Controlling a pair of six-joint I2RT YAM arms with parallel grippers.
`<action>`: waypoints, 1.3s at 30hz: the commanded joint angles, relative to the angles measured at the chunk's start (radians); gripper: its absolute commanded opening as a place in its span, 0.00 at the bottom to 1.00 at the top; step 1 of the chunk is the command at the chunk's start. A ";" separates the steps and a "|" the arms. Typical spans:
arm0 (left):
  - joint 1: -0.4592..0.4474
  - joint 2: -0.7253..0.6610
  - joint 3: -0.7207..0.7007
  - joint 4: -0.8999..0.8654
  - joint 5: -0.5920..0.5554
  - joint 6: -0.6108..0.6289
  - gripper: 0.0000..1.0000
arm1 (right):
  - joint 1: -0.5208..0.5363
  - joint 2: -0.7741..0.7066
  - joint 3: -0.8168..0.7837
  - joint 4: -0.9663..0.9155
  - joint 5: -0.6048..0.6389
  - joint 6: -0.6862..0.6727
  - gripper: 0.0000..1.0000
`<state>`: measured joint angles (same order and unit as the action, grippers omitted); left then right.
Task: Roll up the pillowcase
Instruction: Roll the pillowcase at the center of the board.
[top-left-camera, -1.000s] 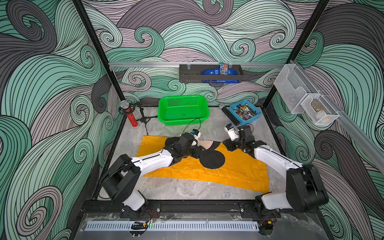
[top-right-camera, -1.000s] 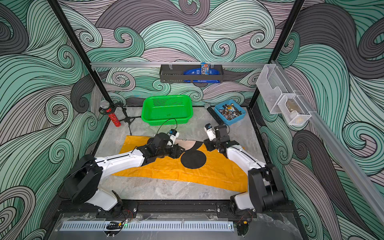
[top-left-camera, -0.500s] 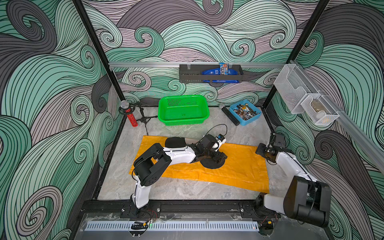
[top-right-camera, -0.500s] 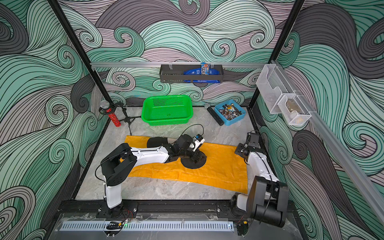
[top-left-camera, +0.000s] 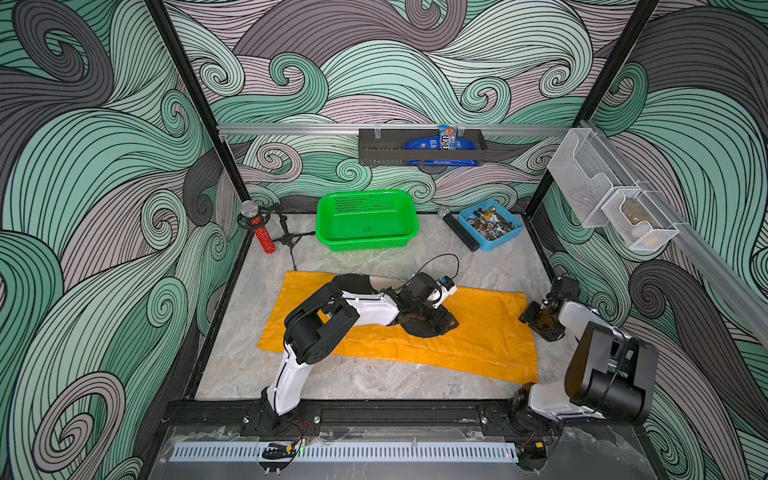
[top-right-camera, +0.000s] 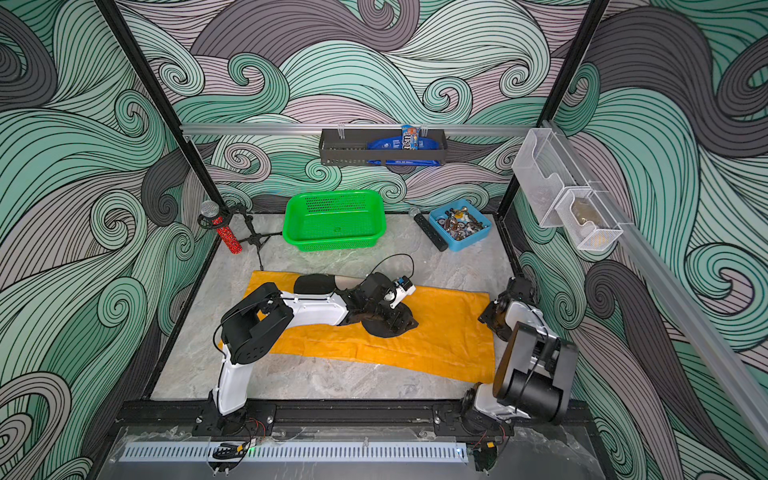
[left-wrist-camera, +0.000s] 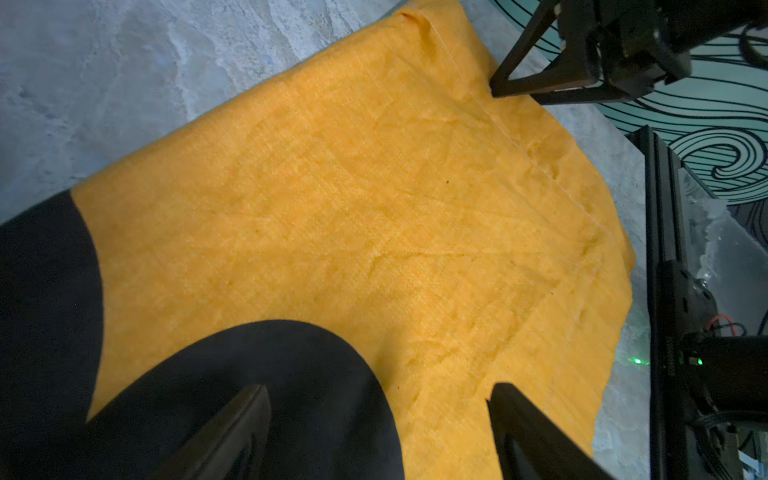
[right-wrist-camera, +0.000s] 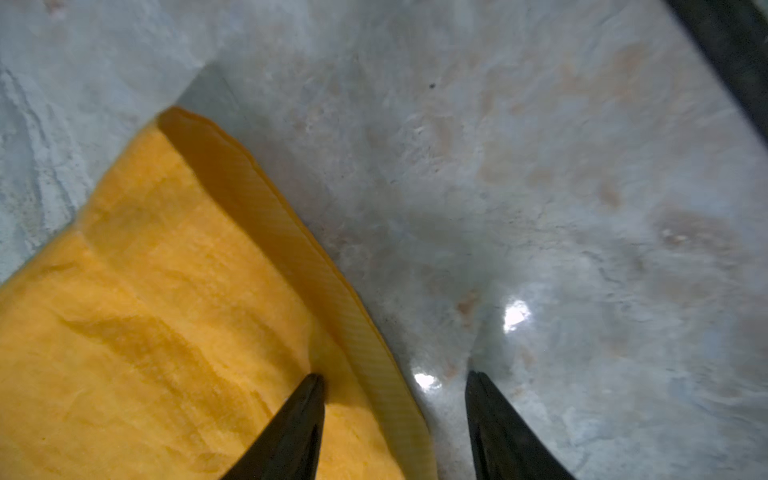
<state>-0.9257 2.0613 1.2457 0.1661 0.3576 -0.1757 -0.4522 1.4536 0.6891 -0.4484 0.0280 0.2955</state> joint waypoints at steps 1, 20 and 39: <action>-0.012 0.011 0.044 0.019 0.045 0.003 0.95 | 0.000 0.034 0.023 0.000 -0.065 -0.021 0.56; -0.016 0.041 0.043 0.009 0.076 0.007 0.95 | 0.099 0.117 0.042 0.006 -0.027 -0.007 0.12; -0.016 0.048 0.061 -0.016 0.062 0.007 0.95 | 0.051 0.020 0.132 -0.044 0.197 -0.003 0.00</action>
<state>-0.9382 2.0930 1.2613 0.1719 0.4149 -0.1757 -0.4168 1.4921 0.7940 -0.4660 0.1947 0.2916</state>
